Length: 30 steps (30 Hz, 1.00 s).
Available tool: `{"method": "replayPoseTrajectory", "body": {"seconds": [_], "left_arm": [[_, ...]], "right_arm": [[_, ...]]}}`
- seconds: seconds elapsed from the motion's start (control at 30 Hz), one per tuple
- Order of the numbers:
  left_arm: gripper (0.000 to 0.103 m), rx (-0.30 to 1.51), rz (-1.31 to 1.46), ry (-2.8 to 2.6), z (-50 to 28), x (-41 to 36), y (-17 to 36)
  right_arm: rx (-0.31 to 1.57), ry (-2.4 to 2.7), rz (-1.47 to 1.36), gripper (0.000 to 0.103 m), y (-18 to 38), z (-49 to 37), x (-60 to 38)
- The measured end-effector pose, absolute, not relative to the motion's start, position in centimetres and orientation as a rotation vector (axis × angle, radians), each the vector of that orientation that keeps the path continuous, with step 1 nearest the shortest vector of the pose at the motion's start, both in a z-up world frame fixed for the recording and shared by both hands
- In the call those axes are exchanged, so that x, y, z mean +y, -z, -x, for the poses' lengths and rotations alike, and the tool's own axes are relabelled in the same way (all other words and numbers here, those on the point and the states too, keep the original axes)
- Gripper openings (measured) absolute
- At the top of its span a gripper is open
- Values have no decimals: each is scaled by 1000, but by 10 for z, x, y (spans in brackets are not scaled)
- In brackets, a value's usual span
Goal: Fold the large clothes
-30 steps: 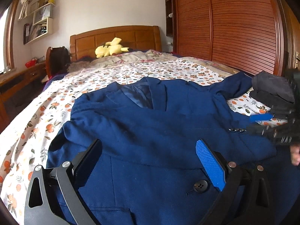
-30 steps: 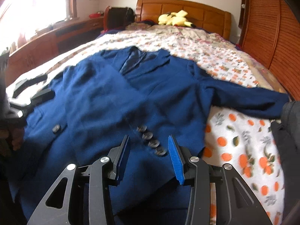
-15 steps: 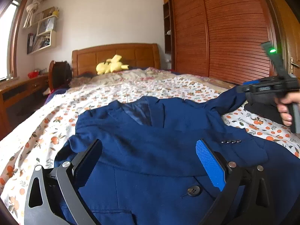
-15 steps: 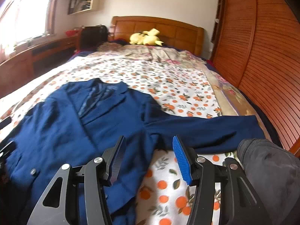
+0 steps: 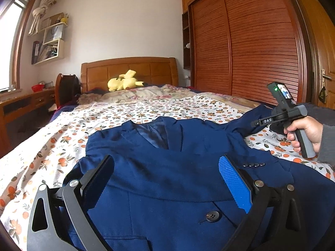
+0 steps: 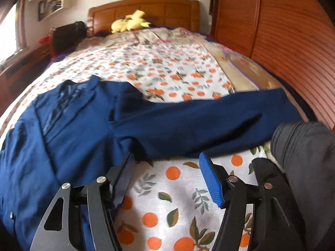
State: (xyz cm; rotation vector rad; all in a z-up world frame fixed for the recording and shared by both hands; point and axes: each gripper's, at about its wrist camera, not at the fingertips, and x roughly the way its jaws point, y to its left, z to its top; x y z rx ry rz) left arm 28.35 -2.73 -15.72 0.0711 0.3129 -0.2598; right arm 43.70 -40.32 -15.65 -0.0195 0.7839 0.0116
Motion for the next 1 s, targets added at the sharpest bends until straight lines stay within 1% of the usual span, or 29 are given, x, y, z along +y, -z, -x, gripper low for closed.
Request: {"method": "replayPoseTrajectory", "body": {"seconds": [0.23, 0.4, 0.73, 0.8, 0.83, 0.87, 0.9, 1.0], "left_arm": [[101, 315, -85, 259, -283, -30, 158], [101, 323, -83, 260, -285, -29, 159], [101, 330, -79, 263, -286, -27, 160], [101, 330, -81, 265, -286, -28, 160], [101, 330, -81, 265, -286, -28, 160], [101, 331, -82, 266, -286, -28, 160], [101, 331, -82, 267, -286, -28, 160], [101, 333, -81, 267, -287, -28, 161]], "right_arm": [[848, 24, -101, 61, 179, -459, -424], [864, 40, -192, 66, 185, -469, -434], [880, 46, -332, 65, 190, -487, -445], [891, 64, -331, 55, 192, -492, -447], [894, 70, -327, 38, 193, -495, -447], [896, 77, -314, 13, 193, -497, -446], [901, 82, -289, 3, 193, -500, -444], [871, 71, -231, 1, 186, -501, -435]]}}
